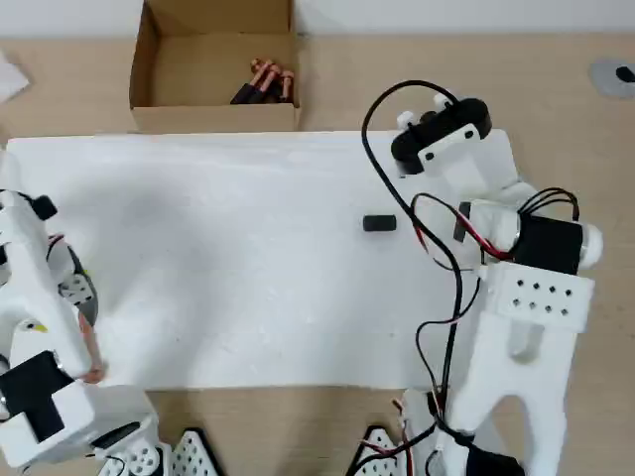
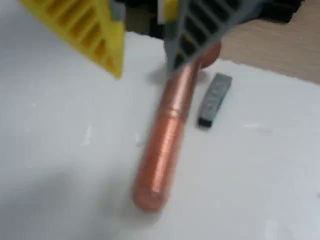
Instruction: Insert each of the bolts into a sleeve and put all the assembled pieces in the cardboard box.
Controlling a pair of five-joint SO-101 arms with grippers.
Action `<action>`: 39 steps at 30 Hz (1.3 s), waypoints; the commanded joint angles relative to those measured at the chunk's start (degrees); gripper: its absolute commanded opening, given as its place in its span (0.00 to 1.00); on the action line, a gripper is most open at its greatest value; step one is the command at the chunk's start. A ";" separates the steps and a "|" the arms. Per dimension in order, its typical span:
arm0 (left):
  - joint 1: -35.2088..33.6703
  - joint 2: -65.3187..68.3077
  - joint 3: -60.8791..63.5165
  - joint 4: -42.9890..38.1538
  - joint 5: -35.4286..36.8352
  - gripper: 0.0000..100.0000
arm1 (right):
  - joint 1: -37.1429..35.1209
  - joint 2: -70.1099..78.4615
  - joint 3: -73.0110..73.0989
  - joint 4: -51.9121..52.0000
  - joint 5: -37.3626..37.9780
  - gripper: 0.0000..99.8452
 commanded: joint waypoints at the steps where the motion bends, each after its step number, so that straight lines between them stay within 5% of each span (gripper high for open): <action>1: -1.14 0.13 0.70 0.44 -1.23 0.07 | 0.31 0.04 -0.04 -0.26 -0.53 0.08; 21: -5.71 -9.71 9.23 1.67 -14.24 0.11 | 0.48 0.04 1.19 -1.49 0.53 0.08; 39: -6.33 -9.89 20.57 -15.30 -19.43 0.11 | 0.66 -0.31 1.19 -1.05 2.64 0.08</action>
